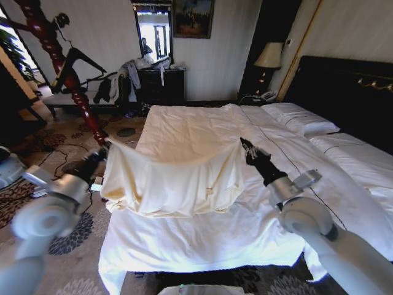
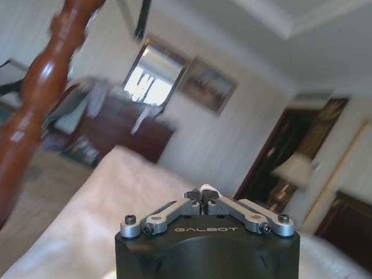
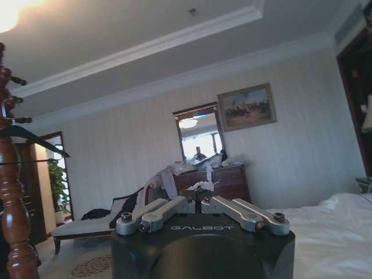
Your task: Pick up the clothes from the bed and hang them on the clothes hanger.
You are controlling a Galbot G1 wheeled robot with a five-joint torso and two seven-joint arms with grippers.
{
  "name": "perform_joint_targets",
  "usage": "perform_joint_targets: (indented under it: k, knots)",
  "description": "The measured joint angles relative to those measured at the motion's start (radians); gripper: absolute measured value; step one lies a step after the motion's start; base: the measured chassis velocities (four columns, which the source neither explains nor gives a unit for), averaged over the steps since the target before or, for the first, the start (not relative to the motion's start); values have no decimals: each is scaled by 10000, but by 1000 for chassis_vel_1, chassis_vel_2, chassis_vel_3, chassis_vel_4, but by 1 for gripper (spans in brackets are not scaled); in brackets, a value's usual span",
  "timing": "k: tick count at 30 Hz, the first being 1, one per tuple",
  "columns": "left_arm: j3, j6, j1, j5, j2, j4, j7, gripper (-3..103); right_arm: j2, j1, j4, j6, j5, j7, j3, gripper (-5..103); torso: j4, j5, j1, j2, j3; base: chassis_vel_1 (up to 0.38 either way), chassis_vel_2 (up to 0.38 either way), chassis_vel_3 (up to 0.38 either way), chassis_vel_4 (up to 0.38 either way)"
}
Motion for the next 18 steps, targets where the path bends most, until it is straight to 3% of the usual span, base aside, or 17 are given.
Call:
perform_joint_targets:
  k: [1, 2, 5, 6, 9, 11, 12, 15, 16, 17, 18]
  knots:
    - [0, 0, 0, 0, 0, 0, 0, 0, 0, 0, 0, 0, 0, 0, 0, 0, 0, 0, 0, 0, 0, 0, 0, 0, 0]
    - [289, 235, 49, 577, -154, 206, -148, -1, 66, -45, -15, -29, 5, 112, -6, 0, -1, 1, -1, 0, 0, 0, 0, 0, 0]
    - [554, 971, 119, 1620, -187, 424, -492, 8, 92, -156, -12, -88, 79, 274, -6, 0, -2, 1, 0, 0, 0, 0, 0, 0, 0]
    - [554, 971, 119, 1620, -187, 424, -492, 8, 92, -156, -12, -88, 79, 274, -6, 0, -2, 1, 0, 0, 0, 0, 0, 0, 0]
    - [308, 2434, 342, 1980, 460, 276, -991, 24, -73, -177, 39, -90, 213, 279, 1, 0, -2, 1, 0, -1, 0, 0, 0, 0, 0]
    - [192, 2619, 405, 1985, 643, 208, -1033, 24, -110, -165, 57, -90, 269, 279, 1, 0, 0, 2, 0, 0, 0, 0, 0, 0, 0]
    - [-52, 2824, 468, 1804, 973, 81, -1070, 30, -173, -121, 97, -90, 385, 278, -3, 0, 2, -1, 0, 0, 0, 0, 0, 0, 0]
    - [-699, 2905, 157, 73, 1736, -224, -1062, 45, -349, -81, 228, -149, 589, 322, 30, 0, 0, 1, 0, 0, 0, 0, 0, 0, 0]
    - [-877, 2297, -93, -411, 1992, -221, -878, 45, -402, -46, 261, -236, 609, 417, 52, 0, -7, 2, 0, 0, 0, 0, 0, 0, 0]
    - [-877, 2297, -93, -411, 1992, -221, -878, 45, -402, -46, 261, -236, 609, 417, 52, 0, -7, 2, 0, 0, 0, 0, 0, 0, 0]
    - [-1010, 1786, -255, -551, 2153, -174, -697, 51, -448, 14, 277, -334, 617, 505, 53, 0, -9, 0, 1, 0, 0, 0, 0, 0, 0]
